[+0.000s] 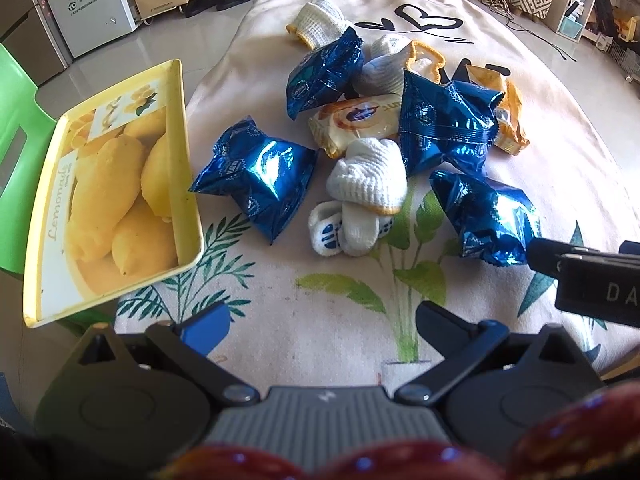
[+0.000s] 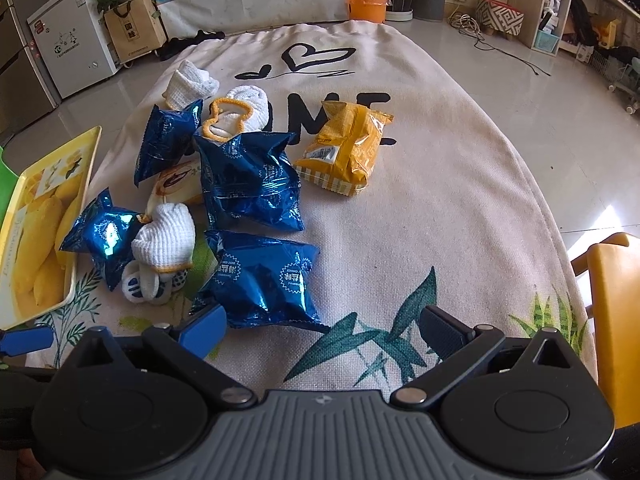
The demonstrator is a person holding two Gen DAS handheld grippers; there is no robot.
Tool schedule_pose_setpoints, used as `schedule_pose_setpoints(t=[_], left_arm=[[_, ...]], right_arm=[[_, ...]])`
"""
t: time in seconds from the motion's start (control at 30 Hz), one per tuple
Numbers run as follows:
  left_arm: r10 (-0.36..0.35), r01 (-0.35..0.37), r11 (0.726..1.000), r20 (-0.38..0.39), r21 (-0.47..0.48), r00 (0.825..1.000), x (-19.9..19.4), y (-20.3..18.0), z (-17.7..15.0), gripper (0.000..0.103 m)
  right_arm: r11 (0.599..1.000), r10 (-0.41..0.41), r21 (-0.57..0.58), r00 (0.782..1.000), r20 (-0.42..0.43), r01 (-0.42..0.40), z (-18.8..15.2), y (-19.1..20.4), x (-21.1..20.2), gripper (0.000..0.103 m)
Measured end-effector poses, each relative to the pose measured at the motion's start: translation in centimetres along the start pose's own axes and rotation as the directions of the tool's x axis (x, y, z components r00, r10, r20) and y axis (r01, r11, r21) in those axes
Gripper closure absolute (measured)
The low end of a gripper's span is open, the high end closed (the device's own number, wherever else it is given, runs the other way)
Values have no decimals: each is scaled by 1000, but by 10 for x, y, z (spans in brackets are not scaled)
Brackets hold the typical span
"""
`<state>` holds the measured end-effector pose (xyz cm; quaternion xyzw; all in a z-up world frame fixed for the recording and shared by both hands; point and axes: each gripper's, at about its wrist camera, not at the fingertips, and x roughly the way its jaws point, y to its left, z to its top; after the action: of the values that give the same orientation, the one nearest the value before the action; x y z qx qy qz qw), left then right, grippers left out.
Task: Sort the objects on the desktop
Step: 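Lower the right tool toward a blue foil snack packet, then close the right tool on the blue foil packet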
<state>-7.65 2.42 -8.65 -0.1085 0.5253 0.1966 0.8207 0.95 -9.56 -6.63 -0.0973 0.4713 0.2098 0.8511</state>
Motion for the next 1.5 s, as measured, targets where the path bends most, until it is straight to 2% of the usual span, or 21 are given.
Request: schedule_pose_setpoints(t=[0.23, 0.73, 0.8, 0.93, 1.03, 1.3, 1.43, 1.5], left_arm=[[15, -15, 1000, -4, -2, 1000, 2, 1, 1, 0], [17, -17, 1000, 16, 17, 1000, 3, 0, 2, 1], [17, -17, 1000, 26, 19, 1000, 2, 0, 2, 8], [5, -5, 1000, 40, 15, 999, 1, 1, 2, 12], [-7, 7, 1000, 51, 8, 999, -1, 1, 3, 16], [-41, 42, 999, 57, -19, 998, 0, 5, 3, 49], [-51, 53, 998, 66, -26, 997, -1, 6, 3, 52], [-56, 58, 998, 71, -33, 996, -2, 7, 3, 52]], right_arm=[[1000, 7, 1, 1000, 3, -7, 1, 1, 1, 0], [1000, -5, -1, 999, -34, 5, 1, 4, 8, 10], [1000, -8, 3, 999, -36, 8, 1, 3, 8, 12], [1000, -16, 3, 999, -39, 16, 2, 3, 9, 15], [1000, -21, 3, 999, -45, 21, 1, 3, 10, 23], [999, -36, 16, 998, -59, 37, 1, 3, 13, 37], [999, -35, 19, 998, -61, 36, 1, 2, 13, 42], [999, -33, 16, 997, -63, 35, 1, 3, 14, 48]])
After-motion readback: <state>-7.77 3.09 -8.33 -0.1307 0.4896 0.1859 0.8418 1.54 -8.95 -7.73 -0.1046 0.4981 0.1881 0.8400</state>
